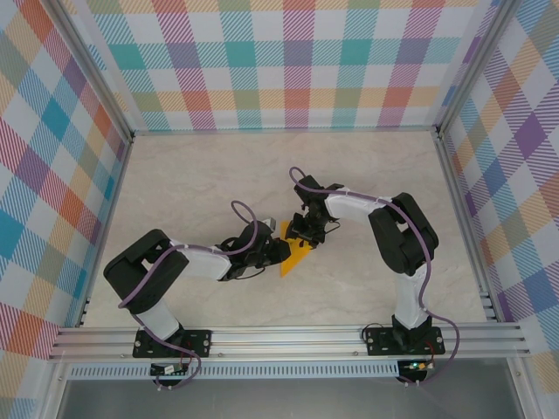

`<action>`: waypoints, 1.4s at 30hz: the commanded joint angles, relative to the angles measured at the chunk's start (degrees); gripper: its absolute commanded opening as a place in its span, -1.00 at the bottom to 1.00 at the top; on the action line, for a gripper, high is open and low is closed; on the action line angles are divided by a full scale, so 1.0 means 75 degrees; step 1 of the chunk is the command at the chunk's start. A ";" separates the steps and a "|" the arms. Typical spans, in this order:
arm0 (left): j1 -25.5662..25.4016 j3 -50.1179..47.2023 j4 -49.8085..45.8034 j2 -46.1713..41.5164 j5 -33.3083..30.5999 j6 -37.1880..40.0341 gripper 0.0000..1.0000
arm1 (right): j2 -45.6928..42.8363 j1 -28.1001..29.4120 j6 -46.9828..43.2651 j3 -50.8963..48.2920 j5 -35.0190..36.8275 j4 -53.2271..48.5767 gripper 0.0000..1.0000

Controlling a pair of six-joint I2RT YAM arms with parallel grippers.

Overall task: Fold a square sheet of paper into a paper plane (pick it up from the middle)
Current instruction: Fourth fold the wing at the center of the table.

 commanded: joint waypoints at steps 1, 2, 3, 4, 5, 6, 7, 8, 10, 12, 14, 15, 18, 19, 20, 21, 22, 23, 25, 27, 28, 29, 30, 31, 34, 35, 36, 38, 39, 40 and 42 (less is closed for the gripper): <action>0.0091 0.0155 -0.0072 0.0127 -0.0081 0.0086 -0.68 | 0.1691 -0.0012 0.0055 -0.0829 0.2056 -0.0260 -0.11; 0.0090 0.0158 -0.0072 0.0139 -0.0083 0.0088 -0.68 | 0.1698 -0.0012 0.0051 -0.0826 0.2059 -0.0255 -0.12; 0.0078 0.0152 -0.0074 0.0154 -0.0080 0.0095 -0.68 | 0.1708 -0.0012 0.0032 -0.0832 0.2060 -0.0254 -0.11; 0.0085 0.0153 -0.0078 0.0160 -0.0084 0.0092 -0.68 | 0.1719 -0.0012 0.0020 -0.0829 0.2056 -0.0256 -0.12; 0.0088 0.0153 -0.0079 0.0168 -0.0094 0.0088 -0.68 | 0.1720 -0.0013 0.0011 -0.0832 0.2056 -0.0253 -0.12; 0.0093 0.0144 -0.0074 0.0177 -0.0093 0.0086 -0.68 | 0.1726 -0.0012 0.0008 -0.0832 0.2056 -0.0251 -0.12; 0.0083 0.0139 -0.0071 0.0187 -0.0114 0.0076 -0.68 | 0.1742 -0.0012 0.0008 -0.0832 0.2056 -0.0243 -0.12; 0.0083 0.0131 -0.0065 0.0203 -0.0128 0.0056 -0.68 | 0.1742 -0.0012 0.0008 -0.0832 0.2056 -0.0254 -0.12; 0.0086 0.0120 -0.0071 0.0218 -0.0131 0.0043 -0.68 | 0.1746 -0.0012 0.0002 -0.0821 0.2056 -0.0252 -0.12; 0.0089 0.0120 -0.0071 0.0256 -0.0127 0.0042 -0.68 | 0.1765 -0.0012 -0.0004 -0.0820 0.2056 -0.0249 -0.12; 0.0091 0.0120 -0.0071 0.0278 -0.0128 0.0038 -0.69 | 0.1763 -0.0012 -0.0016 -0.0820 0.2047 -0.0252 -0.12; 0.0083 0.0120 -0.0089 0.0290 -0.0126 0.0037 -0.69 | 0.1763 -0.0012 -0.0017 -0.0820 0.2050 -0.0254 -0.12; 0.0081 0.0104 -0.0131 0.0331 -0.0145 0.0012 -0.69 | 0.1744 -0.0012 0.0005 -0.0820 0.2038 -0.0258 -0.12; 0.0090 0.0095 -0.0156 0.0341 -0.0159 0.0002 -0.70 | 0.1738 -0.0006 -0.0004 -0.0817 0.2027 -0.0262 -0.12; 0.0084 0.0095 -0.0187 0.0343 -0.0160 -0.0007 -0.70 | 0.1714 -0.0012 -0.0004 -0.0820 0.2021 -0.0256 -0.12; 0.0079 0.0090 -0.0228 0.0356 -0.0169 -0.0008 -0.70 | 0.1683 -0.0005 -0.0003 -0.0819 0.2008 -0.0262 -0.12; 0.0087 0.0084 -0.0263 0.0356 -0.0185 -0.0020 -0.70 | 0.1644 -0.0012 -0.0010 -0.0811 0.1998 -0.0269 -0.12; 0.0090 0.0073 -0.0292 0.0368 -0.0197 -0.0022 -0.71 | 0.1597 -0.0011 -0.0016 -0.0809 0.1987 -0.0283 -0.12; 0.0083 0.0063 -0.0400 0.0377 -0.0207 -0.0027 -0.71 | 0.1433 -0.0012 -0.0045 -0.0797 0.1929 -0.0321 -0.12; 0.0081 0.0040 -0.0461 0.0379 -0.0215 -0.0021 -0.71 | 0.1170 -0.0011 -0.0097 -0.0751 0.1848 -0.0373 -0.11; 0.0091 0.0038 -0.0504 0.0371 -0.0205 -0.0010 -0.71 | 0.0979 -0.0018 -0.0144 -0.0711 0.1794 -0.0405 -0.11; 0.0078 0.0036 -0.0543 0.0374 -0.0214 -0.0005 -0.71 | 0.0734 -0.0012 -0.0204 -0.0664 0.1739 -0.0427 -0.10; 0.0080 0.0032 -0.0579 0.0378 -0.0210 -0.0002 -0.71 | 0.0494 -0.0012 -0.0268 -0.0634 0.1677 -0.0407 -0.09; 0.0083 0.0038 -0.0617 0.0371 -0.0204 0.0015 -0.72 | 0.0198 -0.0023 -0.0373 -0.0601 0.1581 -0.0360 -0.08; 0.0085 0.0049 -0.0757 0.0399 -0.0191 0.0039 -0.76 | -0.1008 -0.0151 -0.0902 -0.0714 0.0938 0.0064 -0.09; 0.0080 0.0046 -0.0812 0.0420 -0.0189 0.0050 -0.78 | -0.1440 -0.0210 -0.1104 -0.0791 0.0757 0.0217 -0.07; 0.0082 0.0043 -0.0831 0.0423 -0.0178 0.0069 -0.79 | -0.1758 -0.0260 -0.1286 -0.0838 0.0594 0.0329 -0.05; 0.0088 0.0035 -0.0833 0.0474 -0.0141 0.0074 -0.81 | -0.2303 -0.0327 -0.1636 -0.0867 0.0256 0.0371 -0.02; 0.0089 0.0027 -0.0834 0.0512 -0.0128 0.0076 -0.82 | -0.2431 -0.0328 -0.1775 -0.0871 0.0099 0.0395 -0.01; 0.0081 0.0026 -0.0824 0.0547 -0.0106 0.0082 -0.83 | -0.2536 -0.0328 -0.1901 -0.0917 -0.0083 0.0460 -0.01; 0.0087 0.0026 -0.0792 0.0609 -0.0075 0.0059 -0.85 | -0.2581 -0.0330 -0.2006 -0.1086 -0.0395 0.0722 -0.03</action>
